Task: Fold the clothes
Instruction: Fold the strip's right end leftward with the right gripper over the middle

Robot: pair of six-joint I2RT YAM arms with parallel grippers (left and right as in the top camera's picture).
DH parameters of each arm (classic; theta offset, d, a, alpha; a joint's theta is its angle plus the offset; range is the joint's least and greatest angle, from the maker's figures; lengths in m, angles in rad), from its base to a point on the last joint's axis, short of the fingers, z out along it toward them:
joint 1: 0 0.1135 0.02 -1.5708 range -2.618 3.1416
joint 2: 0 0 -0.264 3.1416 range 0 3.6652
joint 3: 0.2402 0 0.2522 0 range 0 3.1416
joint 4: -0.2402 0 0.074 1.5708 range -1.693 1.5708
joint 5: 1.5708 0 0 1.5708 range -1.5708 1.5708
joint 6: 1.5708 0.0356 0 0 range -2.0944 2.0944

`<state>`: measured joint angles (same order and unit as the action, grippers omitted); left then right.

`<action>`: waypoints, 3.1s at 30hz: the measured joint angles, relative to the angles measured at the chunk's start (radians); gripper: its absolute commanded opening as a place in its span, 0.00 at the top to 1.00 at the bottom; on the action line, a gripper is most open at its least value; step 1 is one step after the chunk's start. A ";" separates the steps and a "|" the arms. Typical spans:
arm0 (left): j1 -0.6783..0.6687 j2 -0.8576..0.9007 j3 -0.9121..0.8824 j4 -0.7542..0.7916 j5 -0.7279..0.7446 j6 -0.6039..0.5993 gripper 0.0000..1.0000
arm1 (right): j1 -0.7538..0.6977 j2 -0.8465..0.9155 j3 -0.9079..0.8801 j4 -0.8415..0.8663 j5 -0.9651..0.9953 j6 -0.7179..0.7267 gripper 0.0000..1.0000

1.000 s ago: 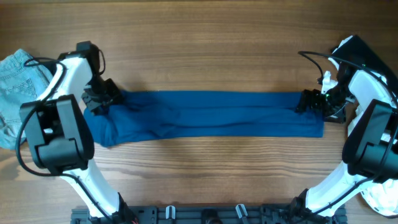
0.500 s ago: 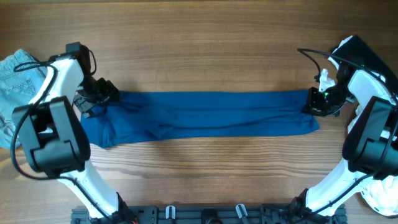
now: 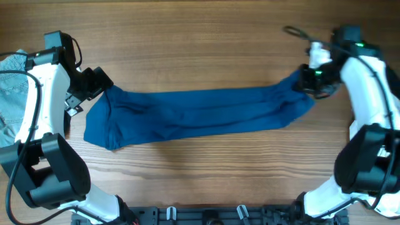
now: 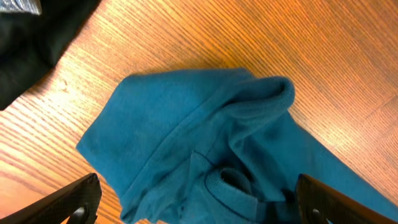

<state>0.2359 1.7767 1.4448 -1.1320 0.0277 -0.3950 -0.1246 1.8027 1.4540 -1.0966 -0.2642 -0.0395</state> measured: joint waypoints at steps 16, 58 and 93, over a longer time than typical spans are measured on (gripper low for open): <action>0.000 0.000 0.000 -0.016 0.000 0.000 0.00 | 0.581 0.000 0.000 0.074 -0.029 0.165 0.35; -0.080 0.001 -0.393 0.287 0.171 0.031 0.18 | 0.830 0.338 0.002 0.523 -0.178 0.139 0.61; -0.153 0.252 -0.140 0.253 0.362 0.274 0.96 | 0.738 -0.030 0.083 0.183 0.170 0.329 0.17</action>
<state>0.0834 2.0289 1.3052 -0.8795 0.3897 -0.1215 0.6132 1.7729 1.5368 -0.9138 -0.0944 0.2897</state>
